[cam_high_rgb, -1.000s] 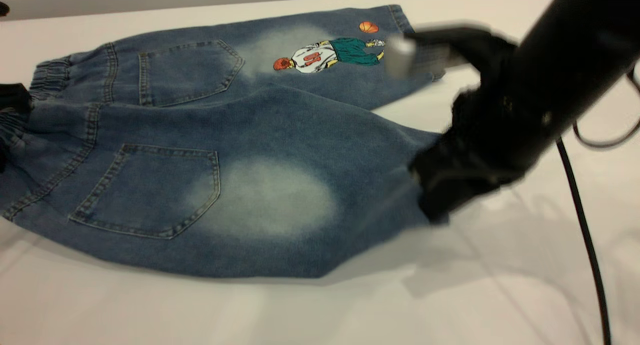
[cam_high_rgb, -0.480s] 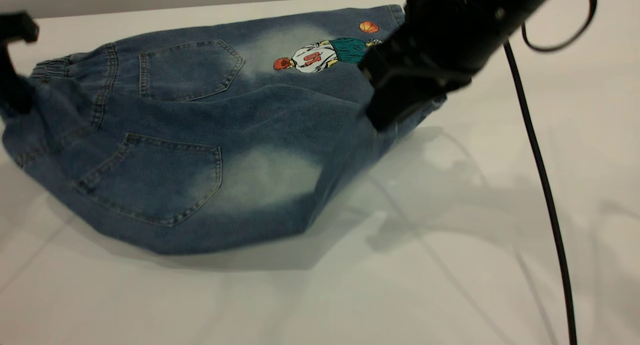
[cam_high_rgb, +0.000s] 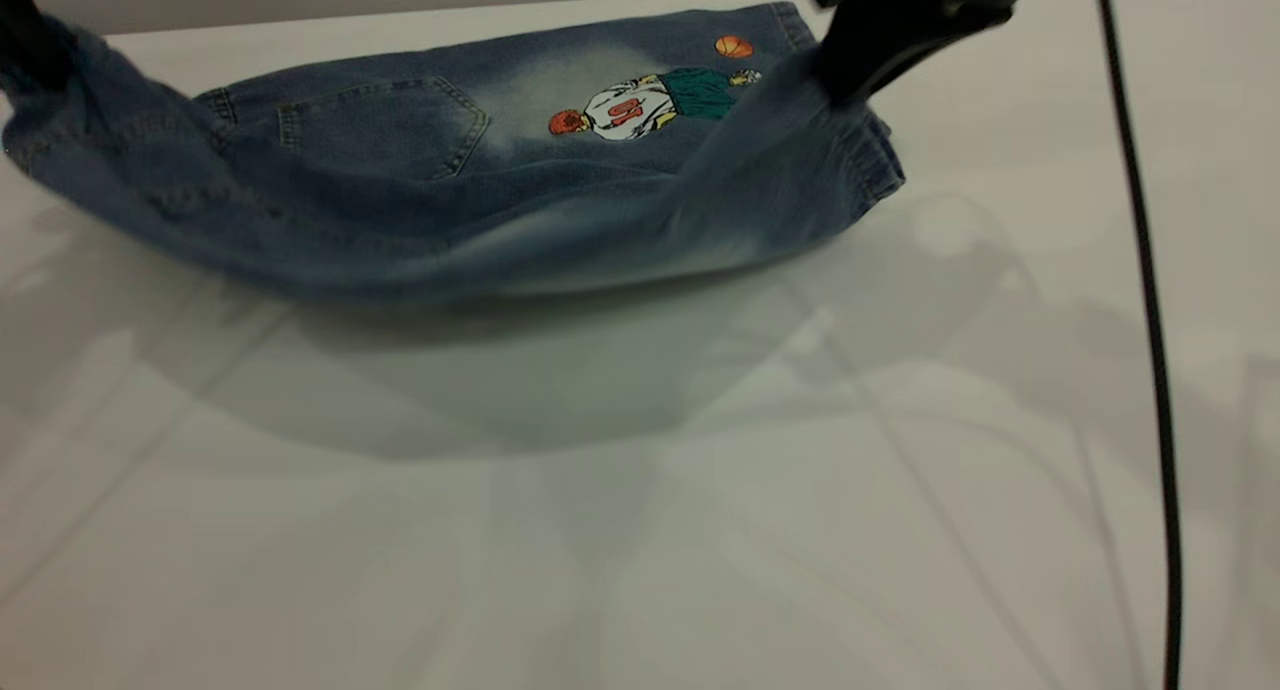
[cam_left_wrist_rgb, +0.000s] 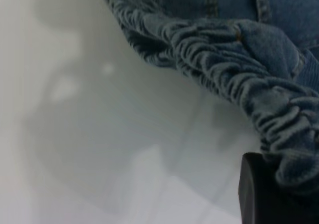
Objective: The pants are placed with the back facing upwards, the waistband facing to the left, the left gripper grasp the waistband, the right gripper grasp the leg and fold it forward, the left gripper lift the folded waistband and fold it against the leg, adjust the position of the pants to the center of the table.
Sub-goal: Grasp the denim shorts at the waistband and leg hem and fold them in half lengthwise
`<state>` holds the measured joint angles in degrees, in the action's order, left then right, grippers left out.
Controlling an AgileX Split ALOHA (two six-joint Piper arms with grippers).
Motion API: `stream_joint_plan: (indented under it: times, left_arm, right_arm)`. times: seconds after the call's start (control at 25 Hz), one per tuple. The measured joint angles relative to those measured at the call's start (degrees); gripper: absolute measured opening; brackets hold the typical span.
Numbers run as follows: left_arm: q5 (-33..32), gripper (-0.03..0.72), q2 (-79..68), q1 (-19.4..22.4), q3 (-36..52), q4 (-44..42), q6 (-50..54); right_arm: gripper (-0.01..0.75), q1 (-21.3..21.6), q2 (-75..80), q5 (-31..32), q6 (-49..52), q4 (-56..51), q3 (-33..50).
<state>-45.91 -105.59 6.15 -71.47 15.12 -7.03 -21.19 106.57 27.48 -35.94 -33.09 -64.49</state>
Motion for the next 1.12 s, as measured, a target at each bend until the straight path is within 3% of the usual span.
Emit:
stream_joint_plan:
  times: [0.16, 0.56, 1.12]
  left_arm:
    - [-1.1, 0.135, 0.0, 0.0, -2.6, 0.0, 0.2]
    - [-1.7, 0.135, -1.6, 0.0, -9.6, 0.1, 0.4]
    - [-8.0, 0.135, -14.0, 0.0, -23.6, 0.1, 1.5]
  right_arm:
    - [0.022, 2.0, 2.5, -0.1, -0.2, 0.3, -2.9]
    - [0.022, 2.0, 9.1, 2.3, -0.5, 3.0, -12.3]
    - [0.022, 2.4, 15.7, 1.8, -0.1, 4.9, -24.1]
